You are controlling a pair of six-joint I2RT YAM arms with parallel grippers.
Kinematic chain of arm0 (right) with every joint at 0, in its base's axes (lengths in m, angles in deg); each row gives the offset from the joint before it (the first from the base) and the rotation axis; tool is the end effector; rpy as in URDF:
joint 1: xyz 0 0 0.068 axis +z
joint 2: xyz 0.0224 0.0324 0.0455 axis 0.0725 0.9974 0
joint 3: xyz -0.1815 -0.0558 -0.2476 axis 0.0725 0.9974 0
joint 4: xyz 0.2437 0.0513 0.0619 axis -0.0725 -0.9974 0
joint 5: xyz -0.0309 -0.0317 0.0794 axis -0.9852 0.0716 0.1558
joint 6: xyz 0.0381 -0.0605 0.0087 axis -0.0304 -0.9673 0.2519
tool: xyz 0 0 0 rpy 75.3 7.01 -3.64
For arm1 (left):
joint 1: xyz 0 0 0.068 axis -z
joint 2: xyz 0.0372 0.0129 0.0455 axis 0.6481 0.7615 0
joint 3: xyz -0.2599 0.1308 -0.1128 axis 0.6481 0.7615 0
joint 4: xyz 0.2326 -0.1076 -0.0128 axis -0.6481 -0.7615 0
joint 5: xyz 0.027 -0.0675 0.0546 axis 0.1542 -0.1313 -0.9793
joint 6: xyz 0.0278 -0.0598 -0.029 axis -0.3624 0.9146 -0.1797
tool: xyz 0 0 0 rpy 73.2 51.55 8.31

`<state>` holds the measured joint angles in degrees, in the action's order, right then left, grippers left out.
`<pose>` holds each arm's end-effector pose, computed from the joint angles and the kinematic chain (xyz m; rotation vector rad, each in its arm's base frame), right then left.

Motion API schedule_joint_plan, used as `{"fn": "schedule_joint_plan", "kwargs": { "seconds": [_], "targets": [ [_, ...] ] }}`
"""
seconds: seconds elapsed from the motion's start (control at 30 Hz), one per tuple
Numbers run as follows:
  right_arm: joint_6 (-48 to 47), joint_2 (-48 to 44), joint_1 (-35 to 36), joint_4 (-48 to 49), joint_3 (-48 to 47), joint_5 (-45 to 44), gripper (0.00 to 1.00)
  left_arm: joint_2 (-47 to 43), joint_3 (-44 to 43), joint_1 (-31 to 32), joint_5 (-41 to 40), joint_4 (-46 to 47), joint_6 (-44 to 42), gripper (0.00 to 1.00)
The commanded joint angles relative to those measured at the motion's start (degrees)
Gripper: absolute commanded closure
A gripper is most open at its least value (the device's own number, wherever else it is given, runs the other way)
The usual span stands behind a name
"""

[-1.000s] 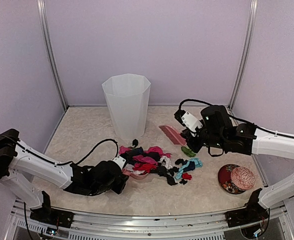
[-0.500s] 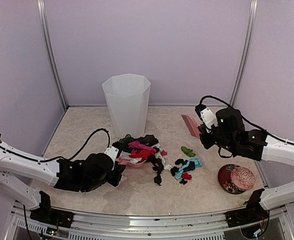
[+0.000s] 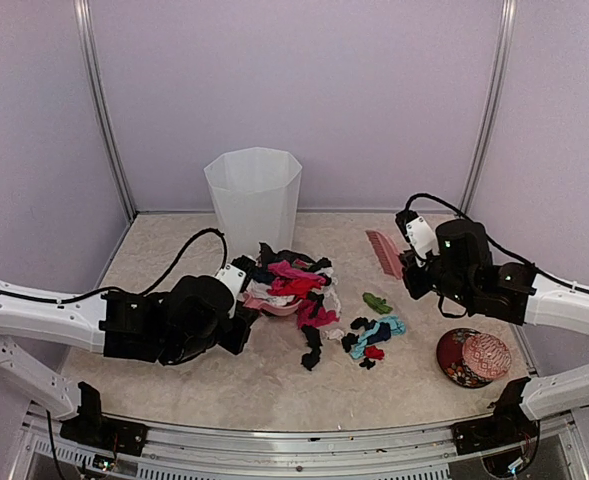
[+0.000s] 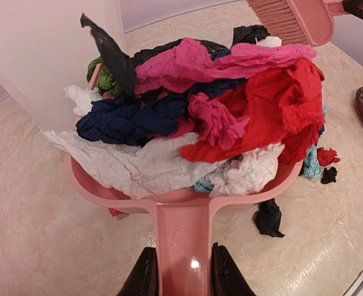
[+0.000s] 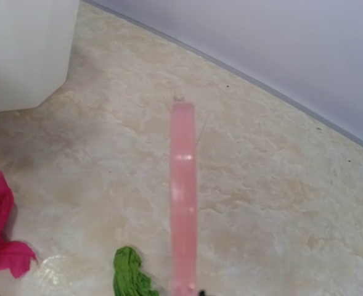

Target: Sweep away the paper scraps from the table

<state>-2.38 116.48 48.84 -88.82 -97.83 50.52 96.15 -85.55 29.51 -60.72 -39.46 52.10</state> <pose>0.1870 0.1501 0.3074 -0.5075 1.9217 0.0608 0.1252 -0.2475 0.2717 0.6078 2.0407 -0.2784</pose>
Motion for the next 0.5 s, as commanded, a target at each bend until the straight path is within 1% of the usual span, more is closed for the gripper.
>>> {"fn": "schedule_joint_plan", "kwargs": {
  "seconds": [0.0, 0.47],
  "targets": [
    [0.7, -2.0, -0.9, 2.7, 0.6, 0.1, 1.00, -1.4, -6.2, 0.4, -0.2, -6.9, -1.3, 1.00],
    [0.2, -2.4, -1.4, 3.0, 0.3, 0.9, 1.00, -2.2, -19.8, 0.3, -1.4, -16.6, -3.2, 1.00]
  ]
}}
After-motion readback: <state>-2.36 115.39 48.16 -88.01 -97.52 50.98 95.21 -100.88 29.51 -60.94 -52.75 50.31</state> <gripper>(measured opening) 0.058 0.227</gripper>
